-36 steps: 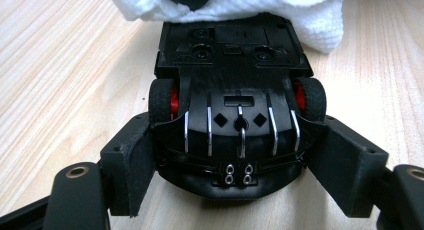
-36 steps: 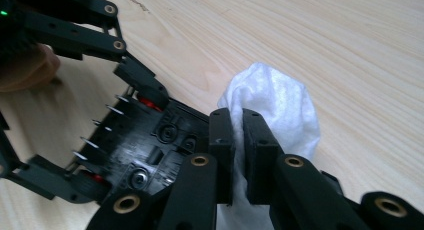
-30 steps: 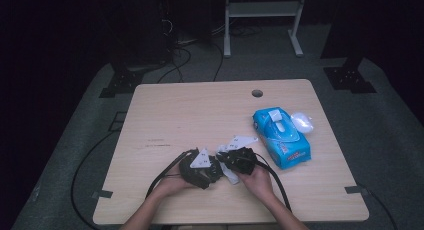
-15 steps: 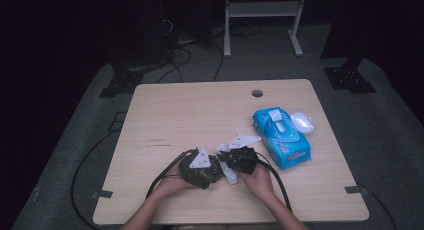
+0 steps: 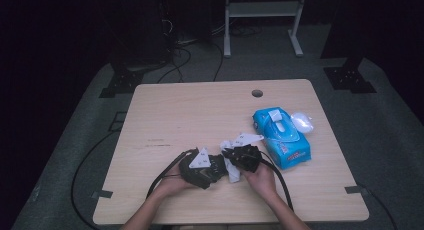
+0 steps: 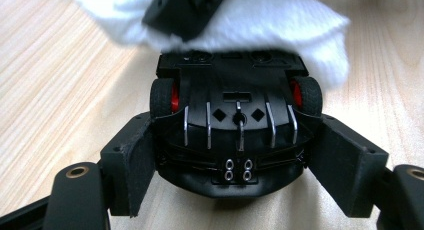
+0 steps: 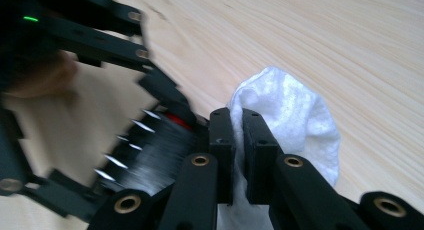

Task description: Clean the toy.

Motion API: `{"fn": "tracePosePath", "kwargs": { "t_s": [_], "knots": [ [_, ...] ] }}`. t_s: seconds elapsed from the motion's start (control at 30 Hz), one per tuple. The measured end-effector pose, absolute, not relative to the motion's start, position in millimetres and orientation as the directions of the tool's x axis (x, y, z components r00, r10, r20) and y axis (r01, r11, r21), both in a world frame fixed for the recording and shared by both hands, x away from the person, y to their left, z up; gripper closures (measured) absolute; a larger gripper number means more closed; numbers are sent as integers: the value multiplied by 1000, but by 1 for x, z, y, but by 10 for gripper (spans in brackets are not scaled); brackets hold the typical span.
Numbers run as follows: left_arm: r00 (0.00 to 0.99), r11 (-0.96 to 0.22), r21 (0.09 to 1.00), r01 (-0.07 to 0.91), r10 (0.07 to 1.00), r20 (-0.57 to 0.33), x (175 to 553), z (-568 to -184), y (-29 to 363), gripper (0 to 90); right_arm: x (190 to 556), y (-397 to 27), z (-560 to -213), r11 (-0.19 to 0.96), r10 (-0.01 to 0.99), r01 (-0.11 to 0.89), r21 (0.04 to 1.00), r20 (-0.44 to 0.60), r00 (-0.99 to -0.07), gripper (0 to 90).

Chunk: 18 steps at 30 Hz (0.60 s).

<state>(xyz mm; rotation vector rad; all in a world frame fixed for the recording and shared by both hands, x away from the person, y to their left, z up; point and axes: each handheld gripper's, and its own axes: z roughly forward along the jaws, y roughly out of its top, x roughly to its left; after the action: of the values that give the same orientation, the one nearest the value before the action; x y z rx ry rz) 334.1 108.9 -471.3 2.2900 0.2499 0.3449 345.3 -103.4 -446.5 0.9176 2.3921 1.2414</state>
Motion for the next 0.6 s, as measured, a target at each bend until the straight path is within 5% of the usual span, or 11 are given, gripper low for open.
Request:
{"fn": "tracePosePath", "kwargs": {
  "t_s": [0.6],
  "knots": [
    [943,-667,742,68,287,172,334,-471,108,244,328,-89,-441,400,587,382,833,87,-805,839]
  ]
}}
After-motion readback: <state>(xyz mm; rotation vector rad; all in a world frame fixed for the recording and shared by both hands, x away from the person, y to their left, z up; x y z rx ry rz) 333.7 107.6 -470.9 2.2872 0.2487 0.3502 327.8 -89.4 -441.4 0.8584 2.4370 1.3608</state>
